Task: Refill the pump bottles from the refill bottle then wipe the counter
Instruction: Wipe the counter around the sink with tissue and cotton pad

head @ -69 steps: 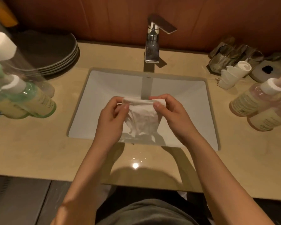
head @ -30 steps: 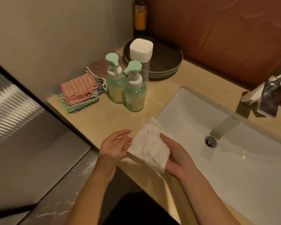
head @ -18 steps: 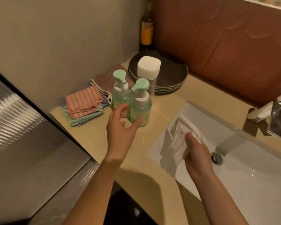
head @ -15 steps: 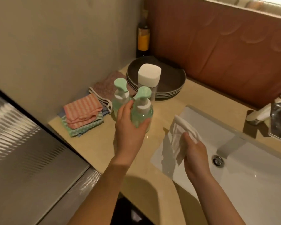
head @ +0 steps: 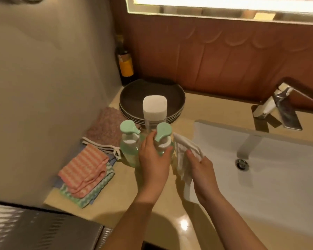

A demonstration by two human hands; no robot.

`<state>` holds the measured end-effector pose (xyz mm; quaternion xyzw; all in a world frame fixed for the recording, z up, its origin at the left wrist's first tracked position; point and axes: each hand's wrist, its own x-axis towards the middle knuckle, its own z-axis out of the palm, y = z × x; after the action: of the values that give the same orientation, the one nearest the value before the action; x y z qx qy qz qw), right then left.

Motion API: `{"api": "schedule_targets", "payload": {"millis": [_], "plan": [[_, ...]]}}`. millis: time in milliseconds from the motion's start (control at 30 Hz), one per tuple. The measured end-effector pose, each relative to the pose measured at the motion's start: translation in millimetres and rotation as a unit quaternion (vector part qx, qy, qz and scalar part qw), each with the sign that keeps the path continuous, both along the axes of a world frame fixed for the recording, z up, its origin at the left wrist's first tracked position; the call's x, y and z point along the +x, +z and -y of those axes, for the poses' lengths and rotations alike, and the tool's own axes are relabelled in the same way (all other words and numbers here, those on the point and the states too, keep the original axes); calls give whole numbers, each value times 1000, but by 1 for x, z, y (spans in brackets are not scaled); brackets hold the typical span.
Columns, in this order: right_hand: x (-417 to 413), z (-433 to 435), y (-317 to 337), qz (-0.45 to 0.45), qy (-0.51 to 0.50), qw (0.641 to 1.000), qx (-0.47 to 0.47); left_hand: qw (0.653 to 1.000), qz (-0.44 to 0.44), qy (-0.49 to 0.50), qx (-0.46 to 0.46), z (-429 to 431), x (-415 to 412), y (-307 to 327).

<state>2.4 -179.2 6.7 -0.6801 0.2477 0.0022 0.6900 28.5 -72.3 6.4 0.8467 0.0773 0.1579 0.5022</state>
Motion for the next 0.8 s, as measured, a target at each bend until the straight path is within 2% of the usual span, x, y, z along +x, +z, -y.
{"api": "schedule_targets", "payload": {"millis": [267, 533, 800], "plan": [[15, 45, 7, 27, -16, 999, -18, 997, 21, -71, 27, 48, 20, 16], [83, 131, -2, 44, -111, 992, -34, 994, -35, -99, -23, 130, 123, 35], [173, 177, -14, 69, -165, 982, -62, 994, -26, -107, -13, 183, 219, 22]]}}
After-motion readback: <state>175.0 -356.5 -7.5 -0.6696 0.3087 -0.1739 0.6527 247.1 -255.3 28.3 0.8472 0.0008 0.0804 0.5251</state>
